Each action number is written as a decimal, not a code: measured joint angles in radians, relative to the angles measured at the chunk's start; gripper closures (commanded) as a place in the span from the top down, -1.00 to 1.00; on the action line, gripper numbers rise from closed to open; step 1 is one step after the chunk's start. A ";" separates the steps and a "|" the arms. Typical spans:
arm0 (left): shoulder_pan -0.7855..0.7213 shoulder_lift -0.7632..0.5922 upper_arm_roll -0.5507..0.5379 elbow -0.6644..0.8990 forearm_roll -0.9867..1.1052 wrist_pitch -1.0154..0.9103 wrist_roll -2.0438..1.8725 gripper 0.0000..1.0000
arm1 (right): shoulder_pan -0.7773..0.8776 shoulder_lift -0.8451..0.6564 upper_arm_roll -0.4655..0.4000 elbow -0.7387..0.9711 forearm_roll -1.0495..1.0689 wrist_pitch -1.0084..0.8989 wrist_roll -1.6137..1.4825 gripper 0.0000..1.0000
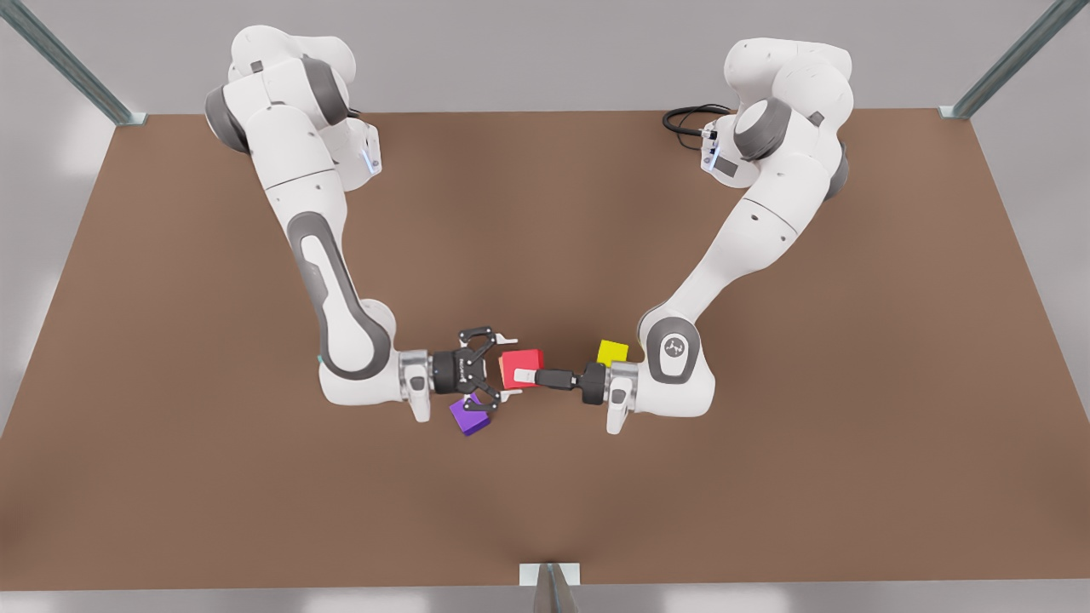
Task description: Pick up red wooden cube and pass to hand red wooden cube and place in blue wooden cube
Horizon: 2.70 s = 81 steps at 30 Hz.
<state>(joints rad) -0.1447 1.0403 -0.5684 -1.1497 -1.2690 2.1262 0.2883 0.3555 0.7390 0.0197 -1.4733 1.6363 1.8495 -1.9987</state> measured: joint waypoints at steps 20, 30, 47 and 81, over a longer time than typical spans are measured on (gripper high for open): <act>0.045 -0.013 -0.001 -0.019 -0.014 -0.013 0.022 1.00 | 0.014 0.016 -0.003 0.006 0.023 0.029 -0.028 -0.13; 0.409 -0.437 -0.014 0.009 1.195 -0.556 -0.111 1.00 | -0.270 -0.083 -0.016 -0.010 -0.394 -0.097 0.074 -0.08; 0.127 -0.813 0.443 -0.345 1.331 -0.677 -0.238 1.00 | -0.268 -0.341 -0.032 -0.377 -1.644 0.144 0.527 -0.08; 0.125 -0.786 0.443 -0.346 1.330 -0.700 -0.303 1.00 | -0.233 -0.356 -0.023 -0.592 -1.697 0.536 1.002 1.00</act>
<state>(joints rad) -0.0200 0.2541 -0.1255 -1.4961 0.0608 1.4258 -0.0145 0.1227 0.3834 -0.0035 -2.0656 -0.0603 2.3853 -0.9970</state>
